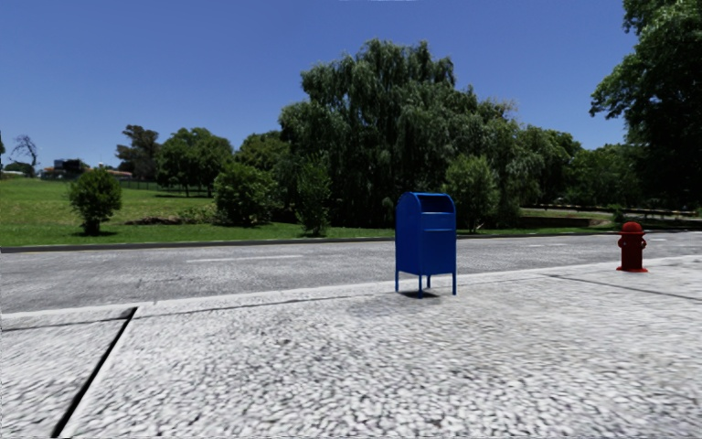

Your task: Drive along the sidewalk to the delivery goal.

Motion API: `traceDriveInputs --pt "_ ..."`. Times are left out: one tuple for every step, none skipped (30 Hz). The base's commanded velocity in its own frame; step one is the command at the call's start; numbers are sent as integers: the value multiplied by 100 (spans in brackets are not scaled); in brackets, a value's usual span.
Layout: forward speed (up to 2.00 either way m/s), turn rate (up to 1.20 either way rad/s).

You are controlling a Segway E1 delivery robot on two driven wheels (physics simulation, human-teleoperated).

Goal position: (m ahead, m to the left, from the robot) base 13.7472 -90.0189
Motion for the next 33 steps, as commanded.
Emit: traceDriveInputs --pt "127 -65" --pt "127 -65" --pt "127 -65" --pt "127 -65" --pt "127 -65" --pt "127 -65" --pt "127 -65" --pt "128 -65" --pt "128 -65" --pt "128 -65" --pt "130 -65" --pt "132 -66" --pt "136 -66" --pt "136 -66" --pt "140 -66" --pt "142 -66" --pt "144 -66" --pt "145 -66" --pt "145 -66" --pt "148 -66" --pt "150 -66" --pt "151 -66" --pt "151 -66" --pt "152 -66" --pt "152 -66" --pt "154 -66" --pt "154 -66" --pt "154 -66" --pt "154 -66" --pt "154 -66" --pt "155 -66" --pt "155 -66" --pt "155 -66"
